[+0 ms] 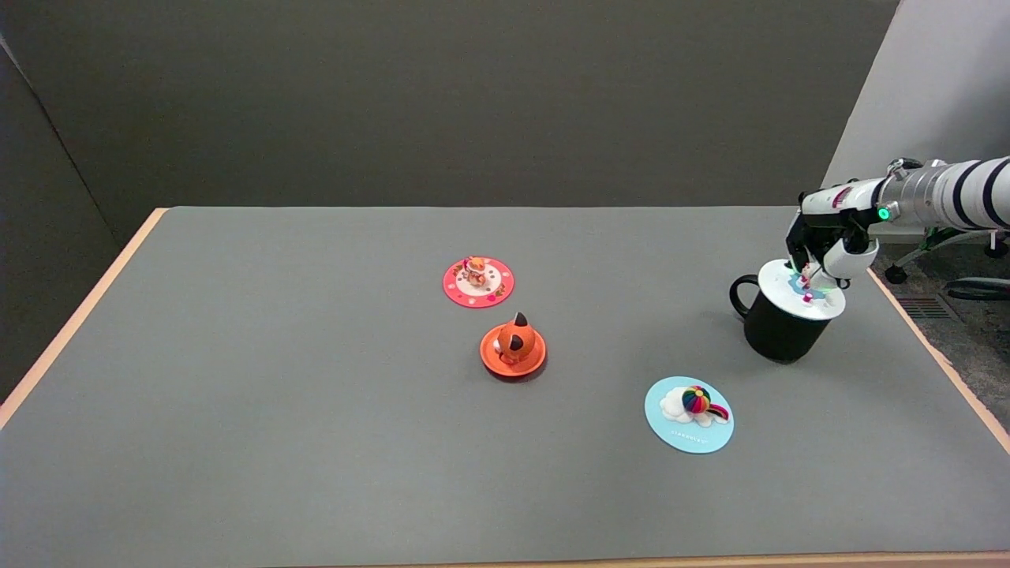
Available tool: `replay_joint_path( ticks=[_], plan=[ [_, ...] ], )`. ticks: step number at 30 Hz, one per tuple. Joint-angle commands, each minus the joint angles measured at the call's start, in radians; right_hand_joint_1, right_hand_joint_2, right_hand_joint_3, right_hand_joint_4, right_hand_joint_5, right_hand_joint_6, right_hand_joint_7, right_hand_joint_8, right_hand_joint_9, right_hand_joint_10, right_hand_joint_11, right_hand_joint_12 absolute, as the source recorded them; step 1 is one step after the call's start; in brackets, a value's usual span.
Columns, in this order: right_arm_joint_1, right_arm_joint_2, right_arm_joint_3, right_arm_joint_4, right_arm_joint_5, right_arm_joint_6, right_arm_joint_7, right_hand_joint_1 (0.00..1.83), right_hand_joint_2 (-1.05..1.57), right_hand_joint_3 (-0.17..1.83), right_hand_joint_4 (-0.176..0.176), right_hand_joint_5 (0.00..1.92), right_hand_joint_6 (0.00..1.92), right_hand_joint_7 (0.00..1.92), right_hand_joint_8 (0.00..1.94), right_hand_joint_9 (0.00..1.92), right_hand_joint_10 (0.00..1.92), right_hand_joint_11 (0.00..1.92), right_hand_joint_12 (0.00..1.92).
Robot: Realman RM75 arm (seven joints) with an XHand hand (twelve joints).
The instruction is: Place the white cup lid onto the cup.
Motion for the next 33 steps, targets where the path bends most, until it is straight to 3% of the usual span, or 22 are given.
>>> replay_joint_path(
  ticks=[1, 14, 18, 20, 22, 26, 27, 28, 33],
  plan=[
    [0.0, 0.001, -0.008, -0.002, 0.001, -0.008, 0.0, 1.2, 1.08, 0.22, -0.034, 0.84, 1.11, 0.89, 1.32, 0.77, 1.04, 0.57, 0.9],
    [0.0, 0.001, -0.012, 0.0, 0.001, -0.004, 0.0, 1.2, 1.07, 0.22, -0.029, 0.84, 1.11, 0.9, 1.3, 0.77, 1.04, 0.57, 0.9],
    [0.0, 0.001, -0.014, -0.001, 0.002, -0.002, 0.0, 1.18, 1.1, 0.21, -0.011, 0.81, 1.17, 0.85, 1.35, 0.73, 1.07, 0.56, 0.87],
    [0.0, 0.001, -0.013, -0.001, 0.008, -0.003, 0.0, 1.0, 1.09, 0.26, 0.049, 0.79, 1.3, 0.72, 1.09, 0.68, 1.07, 0.55, 0.8],
    [0.0, 0.001, -0.009, -0.002, 0.009, -0.005, -0.001, 0.98, 1.12, 0.27, 0.028, 0.74, 1.37, 0.66, 1.03, 0.65, 1.02, 0.53, 0.77],
    [0.0, 0.001, -0.006, -0.004, 0.011, -0.008, -0.006, 0.96, 1.13, 0.26, 0.037, 0.72, 1.39, 0.63, 0.91, 0.59, 0.92, 0.49, 0.73],
    [0.0, 0.001, -0.006, -0.004, 0.011, -0.008, -0.008, 0.95, 1.07, 0.32, 0.031, 0.73, 1.25, 0.64, 0.85, 0.58, 0.88, 0.49, 0.7],
    [0.0, 0.001, -0.006, -0.004, 0.011, -0.007, -0.008, 0.91, 0.77, 0.67, -0.018, 0.75, 0.63, 0.67, 0.77, 0.58, 0.83, 0.5, 0.62],
    [0.0, 0.001, -0.004, -0.004, 0.011, -0.003, -0.008, 0.89, 0.68, 0.72, -0.041, 0.79, 0.49, 0.73, 0.51, 0.61, 0.5, 0.48, 0.54]
  ],
)
